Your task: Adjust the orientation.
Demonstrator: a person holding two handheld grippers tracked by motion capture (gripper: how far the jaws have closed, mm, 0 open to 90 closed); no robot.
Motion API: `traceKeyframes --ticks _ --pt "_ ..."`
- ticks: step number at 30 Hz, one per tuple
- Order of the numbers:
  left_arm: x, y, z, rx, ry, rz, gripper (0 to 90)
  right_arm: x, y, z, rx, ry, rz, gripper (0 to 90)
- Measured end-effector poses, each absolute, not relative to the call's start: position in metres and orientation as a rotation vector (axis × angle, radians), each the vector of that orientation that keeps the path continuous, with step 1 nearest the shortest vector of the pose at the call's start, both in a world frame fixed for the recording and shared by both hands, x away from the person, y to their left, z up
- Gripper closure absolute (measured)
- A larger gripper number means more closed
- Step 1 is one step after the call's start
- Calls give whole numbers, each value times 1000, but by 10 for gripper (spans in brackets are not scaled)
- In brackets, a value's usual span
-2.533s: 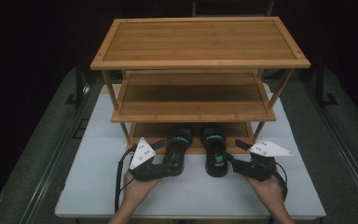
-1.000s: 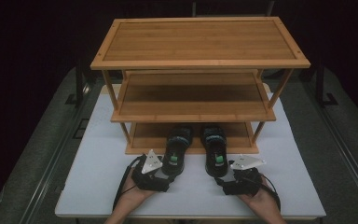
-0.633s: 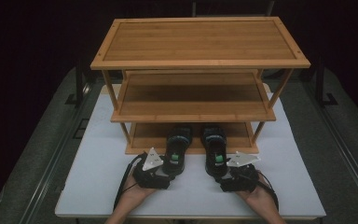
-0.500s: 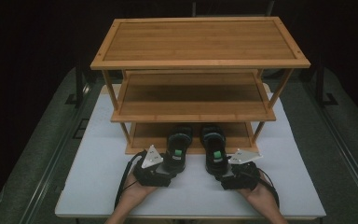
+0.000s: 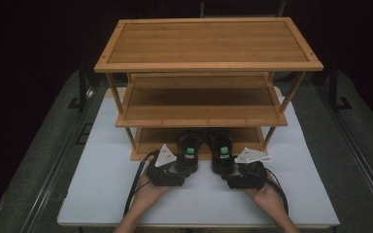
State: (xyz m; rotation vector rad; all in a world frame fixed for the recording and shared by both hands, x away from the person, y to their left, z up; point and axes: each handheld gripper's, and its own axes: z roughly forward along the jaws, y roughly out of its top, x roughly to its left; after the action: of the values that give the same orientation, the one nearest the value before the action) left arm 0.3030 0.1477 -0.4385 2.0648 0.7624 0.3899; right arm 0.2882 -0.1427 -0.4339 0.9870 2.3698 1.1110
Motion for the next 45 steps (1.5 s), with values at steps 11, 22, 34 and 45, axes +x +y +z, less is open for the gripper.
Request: traceKeyframes --ticks 11,22,34,45 --pt "314 136 -439 2058 777 413 236 297 -132 -437 1002 2324 1117 249" --pt "316 134 -441 2056 784 412 235 297 -130 -440 1027 2289 1136 248" --pt "312 137 -438 2064 777 413 236 292 -132 -440 1048 2277 1166 263" --pt "303 143 -438 2052 764 392 359 281 -135 -436 1051 2256 1167 395"
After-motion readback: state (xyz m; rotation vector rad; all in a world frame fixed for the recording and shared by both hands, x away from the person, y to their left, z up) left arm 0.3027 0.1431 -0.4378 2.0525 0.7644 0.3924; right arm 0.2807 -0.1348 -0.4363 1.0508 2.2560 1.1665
